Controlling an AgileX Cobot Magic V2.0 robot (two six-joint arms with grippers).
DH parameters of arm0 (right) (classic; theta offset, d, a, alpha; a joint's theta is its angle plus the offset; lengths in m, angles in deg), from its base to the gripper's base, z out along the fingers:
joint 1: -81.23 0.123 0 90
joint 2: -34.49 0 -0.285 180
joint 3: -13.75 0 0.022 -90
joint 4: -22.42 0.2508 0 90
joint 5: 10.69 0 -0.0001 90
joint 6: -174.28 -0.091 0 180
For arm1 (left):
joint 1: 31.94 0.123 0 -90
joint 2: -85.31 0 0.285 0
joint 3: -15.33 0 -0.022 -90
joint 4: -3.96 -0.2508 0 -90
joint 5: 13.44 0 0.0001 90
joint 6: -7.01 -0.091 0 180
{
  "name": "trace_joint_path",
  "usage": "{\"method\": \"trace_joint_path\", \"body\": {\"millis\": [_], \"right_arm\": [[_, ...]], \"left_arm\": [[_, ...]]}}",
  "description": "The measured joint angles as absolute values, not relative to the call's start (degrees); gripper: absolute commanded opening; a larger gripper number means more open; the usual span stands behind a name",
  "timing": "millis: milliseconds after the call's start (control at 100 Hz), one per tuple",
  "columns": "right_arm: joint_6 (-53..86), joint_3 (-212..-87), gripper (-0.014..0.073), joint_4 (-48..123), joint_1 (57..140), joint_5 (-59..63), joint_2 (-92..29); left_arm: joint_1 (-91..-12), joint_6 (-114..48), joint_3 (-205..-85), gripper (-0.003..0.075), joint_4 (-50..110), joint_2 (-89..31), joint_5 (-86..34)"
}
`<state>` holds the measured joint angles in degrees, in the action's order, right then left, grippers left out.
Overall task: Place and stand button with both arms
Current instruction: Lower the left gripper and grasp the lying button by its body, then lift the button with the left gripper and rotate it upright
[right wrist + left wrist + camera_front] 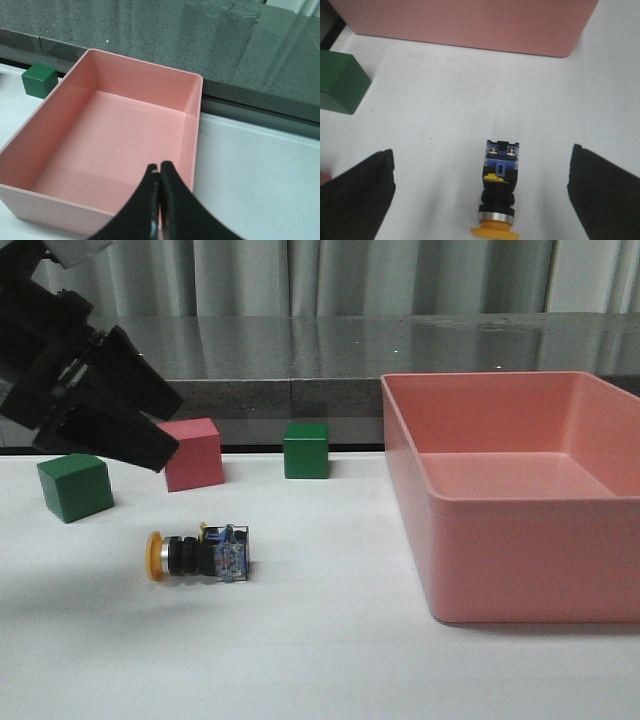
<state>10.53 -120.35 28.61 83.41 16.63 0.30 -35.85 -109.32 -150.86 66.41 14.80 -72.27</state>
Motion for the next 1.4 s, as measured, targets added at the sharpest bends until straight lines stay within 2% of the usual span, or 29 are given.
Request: {"method": "trace_joint_path", "body": {"millis": [400,1100,1150,1220,1400], "right_arm": [[10.5,-120.3,-0.0062,28.6,83.4,16.6,0.3],[10.5,-120.3,-0.0062,28.6,83.4,16.6,0.3],[10.5,-120.3,-0.0062,28.6,83.4,16.6,0.3],[10.5,-120.3,-0.0062,28.6,83.4,16.6,0.3],[10.5,-120.3,-0.0062,28.6,83.4,16.4,0.3]], "left_arm": [[-35.9,-110.9,-149.6,0.0672,67.2,23.2,-74.1],[-35.6,-115.7,-149.6,0.0664,72.7,32.0,-70.5],[-35.6,-115.7,-149.7,0.0634,72.9,32.3,-70.8],[-35.6,-115.9,-149.8,0.0541,73.4,32.6,-71.1],[-35.5,-115.9,-150.1,0.0132,74.0,33.0,-70.2]]}}
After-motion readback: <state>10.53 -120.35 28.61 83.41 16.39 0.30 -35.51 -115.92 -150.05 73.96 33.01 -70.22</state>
